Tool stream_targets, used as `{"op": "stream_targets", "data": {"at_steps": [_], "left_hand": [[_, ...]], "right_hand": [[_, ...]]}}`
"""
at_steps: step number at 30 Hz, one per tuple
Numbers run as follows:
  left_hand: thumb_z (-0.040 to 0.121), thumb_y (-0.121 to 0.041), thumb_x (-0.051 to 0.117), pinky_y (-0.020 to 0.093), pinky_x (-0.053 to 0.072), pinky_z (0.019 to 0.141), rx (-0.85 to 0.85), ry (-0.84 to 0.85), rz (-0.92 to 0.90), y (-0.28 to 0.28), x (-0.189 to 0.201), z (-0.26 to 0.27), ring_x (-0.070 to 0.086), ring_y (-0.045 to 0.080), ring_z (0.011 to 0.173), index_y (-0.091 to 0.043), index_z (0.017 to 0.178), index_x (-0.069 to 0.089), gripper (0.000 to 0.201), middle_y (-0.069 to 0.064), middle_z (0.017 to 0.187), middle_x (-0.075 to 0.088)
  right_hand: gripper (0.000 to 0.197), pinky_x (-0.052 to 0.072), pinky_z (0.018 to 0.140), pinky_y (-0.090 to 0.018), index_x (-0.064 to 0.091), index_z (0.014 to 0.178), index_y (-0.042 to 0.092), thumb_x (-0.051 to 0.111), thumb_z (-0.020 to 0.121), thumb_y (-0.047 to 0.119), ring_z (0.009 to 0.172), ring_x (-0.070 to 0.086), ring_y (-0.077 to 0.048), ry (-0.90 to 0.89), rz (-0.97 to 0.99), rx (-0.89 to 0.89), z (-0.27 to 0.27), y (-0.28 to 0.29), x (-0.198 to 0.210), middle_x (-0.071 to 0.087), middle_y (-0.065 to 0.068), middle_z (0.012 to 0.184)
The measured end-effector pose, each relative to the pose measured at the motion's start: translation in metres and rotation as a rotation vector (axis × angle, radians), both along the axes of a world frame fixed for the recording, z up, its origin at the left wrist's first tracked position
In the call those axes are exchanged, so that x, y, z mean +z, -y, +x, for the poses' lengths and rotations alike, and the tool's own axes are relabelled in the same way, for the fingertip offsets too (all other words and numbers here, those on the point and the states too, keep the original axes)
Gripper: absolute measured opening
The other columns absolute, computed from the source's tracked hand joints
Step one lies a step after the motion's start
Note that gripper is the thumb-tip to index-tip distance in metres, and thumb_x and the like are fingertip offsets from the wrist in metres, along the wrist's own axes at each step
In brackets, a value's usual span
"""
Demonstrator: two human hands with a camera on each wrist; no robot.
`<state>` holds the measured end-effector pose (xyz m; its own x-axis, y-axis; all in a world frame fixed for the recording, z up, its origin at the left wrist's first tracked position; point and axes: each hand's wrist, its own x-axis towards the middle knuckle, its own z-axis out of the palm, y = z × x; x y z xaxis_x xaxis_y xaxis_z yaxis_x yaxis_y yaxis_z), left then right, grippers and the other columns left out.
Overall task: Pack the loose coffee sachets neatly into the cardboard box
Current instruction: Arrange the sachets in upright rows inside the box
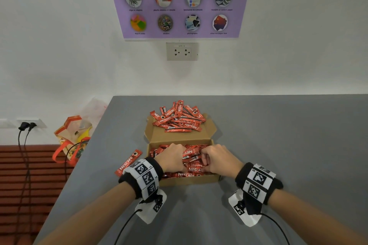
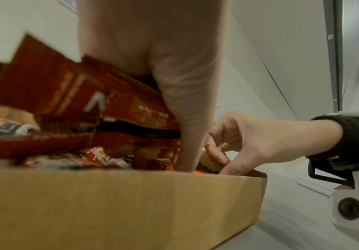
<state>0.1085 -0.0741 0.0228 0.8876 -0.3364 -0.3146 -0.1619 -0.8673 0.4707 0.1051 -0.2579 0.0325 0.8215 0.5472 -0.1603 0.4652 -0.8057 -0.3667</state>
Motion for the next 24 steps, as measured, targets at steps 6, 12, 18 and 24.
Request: {"op": "stream_targets", "data": {"at_steps": [6,12,18,24], "left_hand": [[0.083,-0.013,0.067,0.015,0.049,0.056,0.040,0.116,-0.156,-0.006,0.028,0.005,0.058,0.011,0.060,-0.012,0.084,0.056,0.011,0.003,0.080,0.063],[0.089,-0.028,0.061,0.019,0.042,0.058,0.446,0.416,-0.590,-0.005,0.053,0.013,0.050,0.004,0.050,-0.021,0.068,0.051,0.024,-0.007,0.058,0.054],[0.088,-0.033,0.061,0.034,0.053,0.077,0.635,0.354,-0.883,0.004,0.048,0.016,0.066,0.014,0.068,-0.017,0.077,0.063,0.019,-0.001,0.068,0.067],[0.091,-0.023,0.058,0.036,0.052,0.076,0.641,0.276,-1.005,-0.002,0.046,0.014,0.063,0.016,0.061,-0.013,0.078,0.060,0.017,0.001,0.063,0.063]], "right_hand": [[0.021,0.045,0.065,-0.021,0.050,0.077,0.023,0.069,0.082,0.031,0.066,0.053,-0.005,0.022,0.226,-0.107,0.009,0.005,0.012,0.056,0.011,0.072],[0.026,0.042,0.065,-0.009,0.063,0.100,0.014,0.051,0.094,0.037,0.072,0.057,-0.002,-0.038,0.455,-0.091,0.006,-0.015,0.022,0.063,0.004,0.085],[0.015,0.046,0.068,-0.012,0.057,0.096,0.020,0.056,0.092,0.034,0.073,0.058,-0.002,-0.041,0.622,-0.072,0.000,-0.044,0.021,0.061,0.009,0.084],[0.020,0.052,0.071,-0.028,0.057,0.093,0.014,0.066,0.085,0.029,0.069,0.059,-0.012,-0.076,0.623,-0.107,0.001,-0.046,0.022,0.059,0.004,0.074]]}}
